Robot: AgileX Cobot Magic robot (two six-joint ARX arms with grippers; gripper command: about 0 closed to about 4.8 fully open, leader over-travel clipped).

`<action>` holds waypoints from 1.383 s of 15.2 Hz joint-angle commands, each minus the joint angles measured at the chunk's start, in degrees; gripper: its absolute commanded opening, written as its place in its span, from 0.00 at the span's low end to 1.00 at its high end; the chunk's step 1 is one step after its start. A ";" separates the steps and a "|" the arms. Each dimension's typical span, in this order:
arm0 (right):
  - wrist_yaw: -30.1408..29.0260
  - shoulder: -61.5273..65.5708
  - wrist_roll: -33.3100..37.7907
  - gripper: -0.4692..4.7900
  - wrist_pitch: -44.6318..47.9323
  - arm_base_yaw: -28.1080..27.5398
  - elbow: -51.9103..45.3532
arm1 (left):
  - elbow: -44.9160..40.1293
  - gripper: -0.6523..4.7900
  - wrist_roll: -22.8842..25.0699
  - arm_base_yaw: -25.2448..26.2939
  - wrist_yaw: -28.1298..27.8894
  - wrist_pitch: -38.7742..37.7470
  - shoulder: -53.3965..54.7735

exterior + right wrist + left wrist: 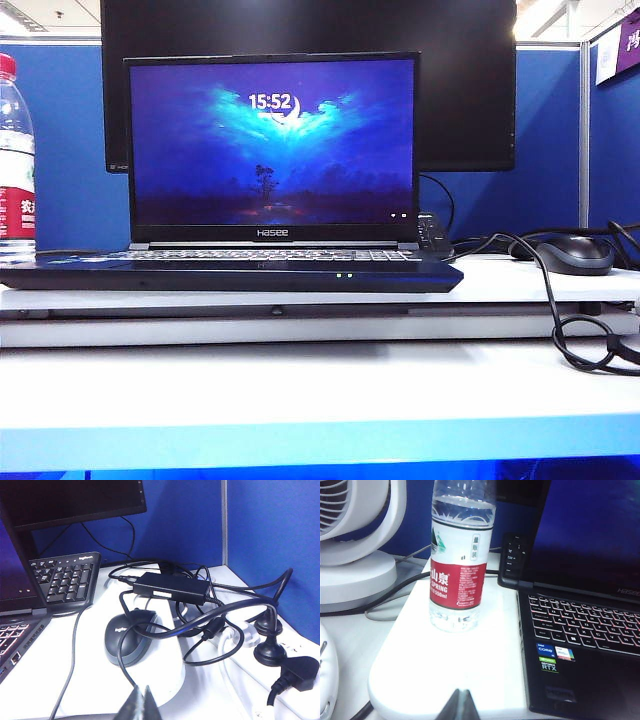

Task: Open the lid of the black laptop.

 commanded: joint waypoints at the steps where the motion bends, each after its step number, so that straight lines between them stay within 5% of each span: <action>1: -0.17 -0.09 0.17 0.09 0.85 0.11 -0.44 | 0.02 0.11 0.46 0.02 -0.02 0.33 -0.13; 4: -3.67 -0.09 -1.66 0.09 0.90 0.96 -0.44 | 0.02 0.11 0.46 0.02 -0.02 0.33 -0.13; 21: -2.05 -0.09 -4.55 0.09 0.44 2.12 -0.42 | 0.02 0.11 0.46 0.02 -0.02 0.33 -0.13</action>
